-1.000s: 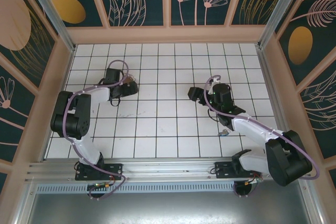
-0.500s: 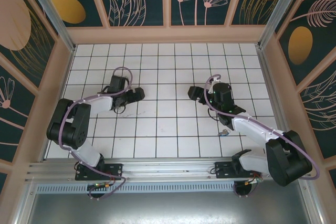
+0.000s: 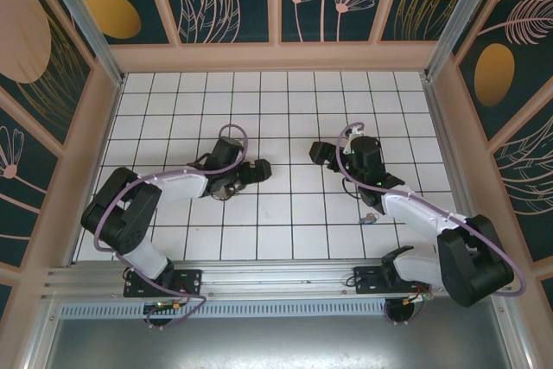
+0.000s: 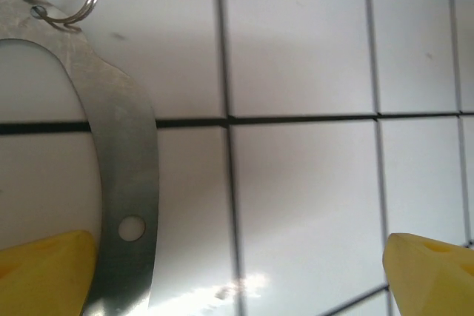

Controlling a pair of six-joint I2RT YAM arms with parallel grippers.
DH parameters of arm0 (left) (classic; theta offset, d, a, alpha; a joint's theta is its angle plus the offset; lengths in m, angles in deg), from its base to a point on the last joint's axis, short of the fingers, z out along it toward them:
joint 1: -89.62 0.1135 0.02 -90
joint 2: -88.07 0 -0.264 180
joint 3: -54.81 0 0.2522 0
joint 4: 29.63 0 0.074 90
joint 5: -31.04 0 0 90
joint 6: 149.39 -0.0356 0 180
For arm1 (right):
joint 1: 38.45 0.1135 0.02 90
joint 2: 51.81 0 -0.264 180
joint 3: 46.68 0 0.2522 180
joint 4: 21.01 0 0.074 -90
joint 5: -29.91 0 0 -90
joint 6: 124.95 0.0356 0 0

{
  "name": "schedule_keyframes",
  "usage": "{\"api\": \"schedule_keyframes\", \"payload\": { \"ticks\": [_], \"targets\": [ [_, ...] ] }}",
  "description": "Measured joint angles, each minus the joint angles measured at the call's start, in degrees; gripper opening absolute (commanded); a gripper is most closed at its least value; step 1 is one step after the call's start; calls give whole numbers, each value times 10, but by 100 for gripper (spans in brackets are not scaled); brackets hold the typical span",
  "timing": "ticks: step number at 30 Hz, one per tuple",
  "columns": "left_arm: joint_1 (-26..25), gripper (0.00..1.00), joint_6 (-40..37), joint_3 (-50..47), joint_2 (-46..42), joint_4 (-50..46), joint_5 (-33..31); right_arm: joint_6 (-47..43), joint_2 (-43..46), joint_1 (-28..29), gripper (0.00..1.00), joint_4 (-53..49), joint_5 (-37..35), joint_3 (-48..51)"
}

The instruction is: Put the keys on the keyring

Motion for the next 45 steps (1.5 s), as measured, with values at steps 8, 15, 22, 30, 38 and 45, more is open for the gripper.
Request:
{"api": "schedule_keyframes", "payload": {
  "ticks": [8, 15, 22, 30, 38, 45],
  "targets": [
    [-72, 98, 45, 52, 36, 19, 11, 0, 0, -1, 99, -4, -12, 0],
    [-92, 98, 55, 99, 56, 22, 12, 14, 4, -3, 99, -11, -44, 0],
    [-92, 99, 3, 151, 5, -34, -61, 22, 24, -3, 97, -19, -59, 1],
    [-92, 99, -84, 196, -37, -81, -153, 26, 14, -3, 81, -15, -4, 9],
    [-86, 99, -165, 237, 12, -162, -188, 44, 9, -3, 79, -7, 20, 28],
    [-82, 97, -199, 296, 102, -232, -207, 56, -2, -3, 81, -6, 7, 30]
  ]
}}
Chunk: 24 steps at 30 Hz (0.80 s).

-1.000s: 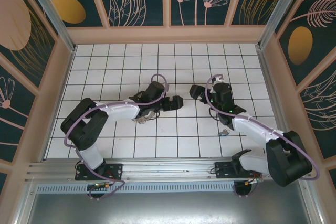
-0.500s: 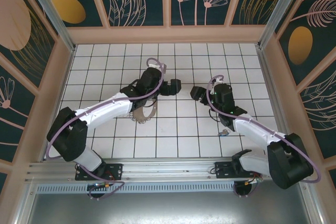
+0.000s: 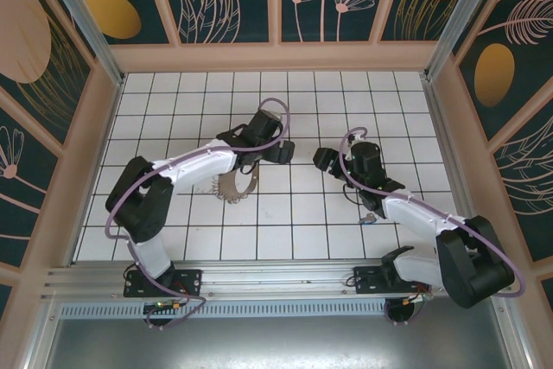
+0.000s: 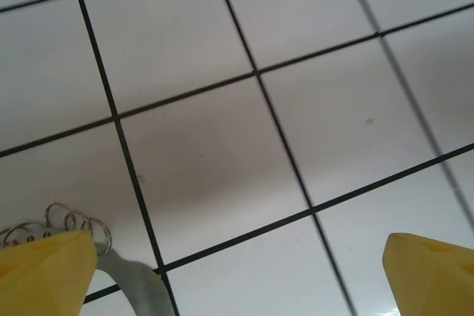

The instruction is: Put the keys on the keyring

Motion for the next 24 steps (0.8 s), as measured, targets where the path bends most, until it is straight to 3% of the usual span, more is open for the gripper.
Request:
{"api": "schedule_keyframes", "payload": {
  "ticks": [5, 15, 24],
  "targets": [
    [2, 92, -4, 19, 34, -37, -10, 1, -28, 0, 79, 9, 14, 0],
    [2, 71, -3, 59, 78, -65, -30, 4, -53, 0, 79, 21, 33, 0],
    [2, 65, 3, 59, 106, -70, -57, 4, -65, 0, 79, 28, 33, 0]
  ]
}}
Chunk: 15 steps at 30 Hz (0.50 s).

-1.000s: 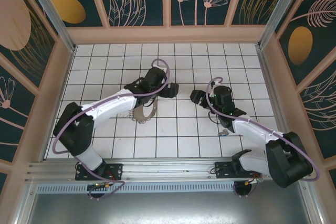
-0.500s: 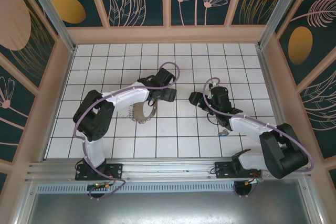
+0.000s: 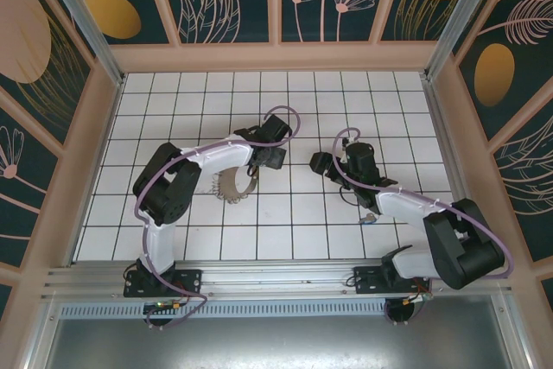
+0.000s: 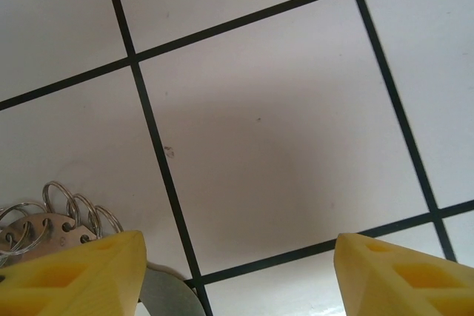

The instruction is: Put the keys on the keyring

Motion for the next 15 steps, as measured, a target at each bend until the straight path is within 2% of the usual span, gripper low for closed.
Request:
{"api": "schedule_keyframes", "payload": {
  "ticks": [11, 15],
  "targets": [
    [0, 61, 0, 0, 9, -2, -37, 0, -8, 0, 79, 8, 6, 0],
    [0, 57, 2, 0, 9, -2, -47, 0, -10, 0, 79, 9, 6, 0]
  ]
}}
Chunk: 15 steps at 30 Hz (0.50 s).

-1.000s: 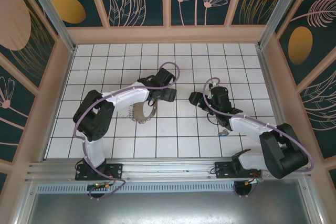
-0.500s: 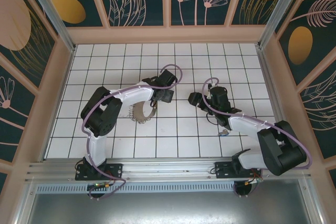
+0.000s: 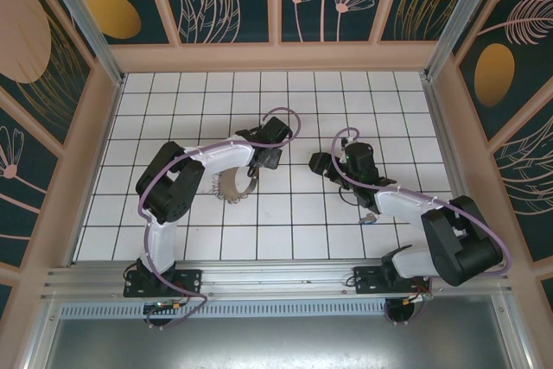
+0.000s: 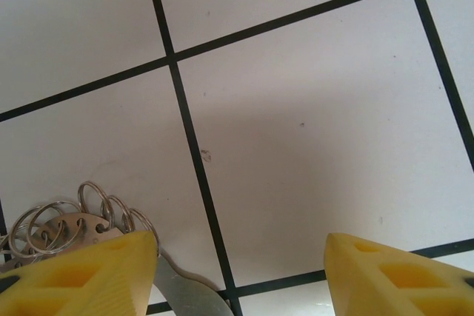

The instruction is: Put the keys on the keyring

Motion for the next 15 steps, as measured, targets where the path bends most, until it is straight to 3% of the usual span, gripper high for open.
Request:
{"api": "schedule_keyframes", "payload": {
  "ticks": [15],
  "targets": [
    [16, 42, 6, -17, 0, 3, -6, 0, 0, 0, 79, 3, 0, 0]
  ]
}}
